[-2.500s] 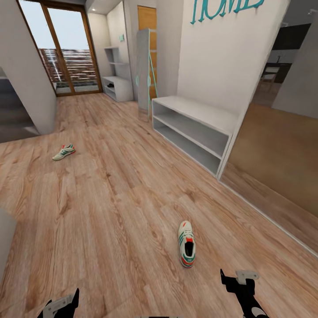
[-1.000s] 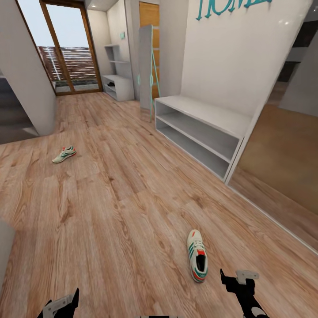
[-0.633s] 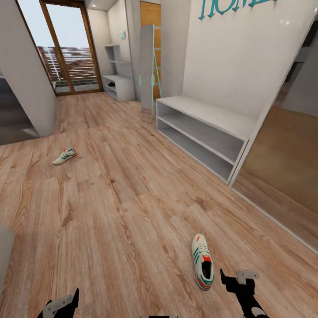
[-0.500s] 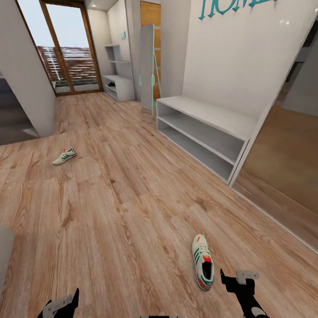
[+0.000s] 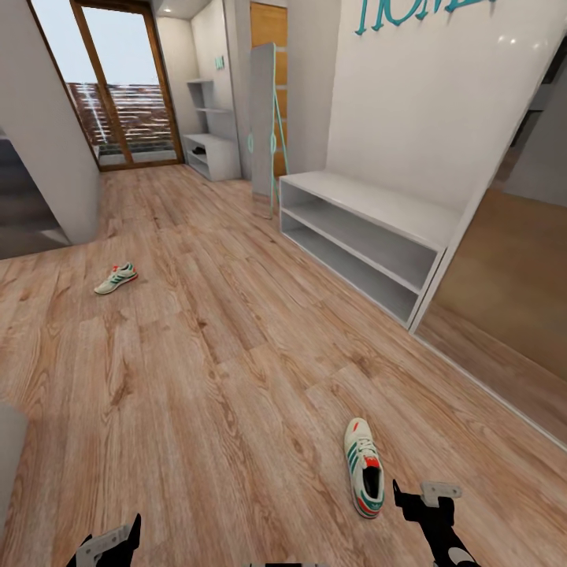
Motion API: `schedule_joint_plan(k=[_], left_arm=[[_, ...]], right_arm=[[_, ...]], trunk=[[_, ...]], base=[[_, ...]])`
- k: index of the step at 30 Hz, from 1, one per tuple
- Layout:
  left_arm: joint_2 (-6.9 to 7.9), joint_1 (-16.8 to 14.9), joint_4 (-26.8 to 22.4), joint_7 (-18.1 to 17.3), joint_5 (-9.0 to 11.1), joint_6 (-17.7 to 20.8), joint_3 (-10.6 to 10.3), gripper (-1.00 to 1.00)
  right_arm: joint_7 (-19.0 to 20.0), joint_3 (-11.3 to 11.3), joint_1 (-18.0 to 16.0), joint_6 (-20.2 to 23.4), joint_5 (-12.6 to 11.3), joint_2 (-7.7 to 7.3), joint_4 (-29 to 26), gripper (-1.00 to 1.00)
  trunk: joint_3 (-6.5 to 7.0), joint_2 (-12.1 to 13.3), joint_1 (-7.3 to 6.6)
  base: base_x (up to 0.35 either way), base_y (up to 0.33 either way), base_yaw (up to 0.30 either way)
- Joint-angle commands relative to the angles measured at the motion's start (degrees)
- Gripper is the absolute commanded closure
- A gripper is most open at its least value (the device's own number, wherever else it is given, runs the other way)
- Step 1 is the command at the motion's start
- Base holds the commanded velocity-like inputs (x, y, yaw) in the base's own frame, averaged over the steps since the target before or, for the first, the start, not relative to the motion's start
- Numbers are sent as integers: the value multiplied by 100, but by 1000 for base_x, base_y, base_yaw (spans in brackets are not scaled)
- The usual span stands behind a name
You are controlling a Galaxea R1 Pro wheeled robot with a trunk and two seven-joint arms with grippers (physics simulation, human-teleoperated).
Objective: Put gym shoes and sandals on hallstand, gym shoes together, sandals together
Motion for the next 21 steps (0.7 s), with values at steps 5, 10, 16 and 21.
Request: schedule_joint_plan(k=[5, 10, 16, 21], left_arm=[[-5, -9, -12, -61, -12, -1, -17, -100], [-1, -39, -27, -50, -70, 49, -51, -100], [12, -222, -194, -33, -315, 294, -102, -100], [20, -1062, -441, -29, -575, 1537, -116, -100]], right_arm=[[-28, 61, -2, -9, -7, 28, 0, -100], [-8, 79, -7, 11, 6, 63, -42, -100], [-7, 92, -10, 229, 41, 251, -456, -100], [-27, 89, -46, 1490, 40, 354, -1154, -100]], trunk=[[-4, -2, -1], [-4, -2, -1], [-4, -2, -1], [-4, -2, -1]], base=[[0, 15, 0], [0, 3, 0], [0, 0, 0], [0, 0, 0]])
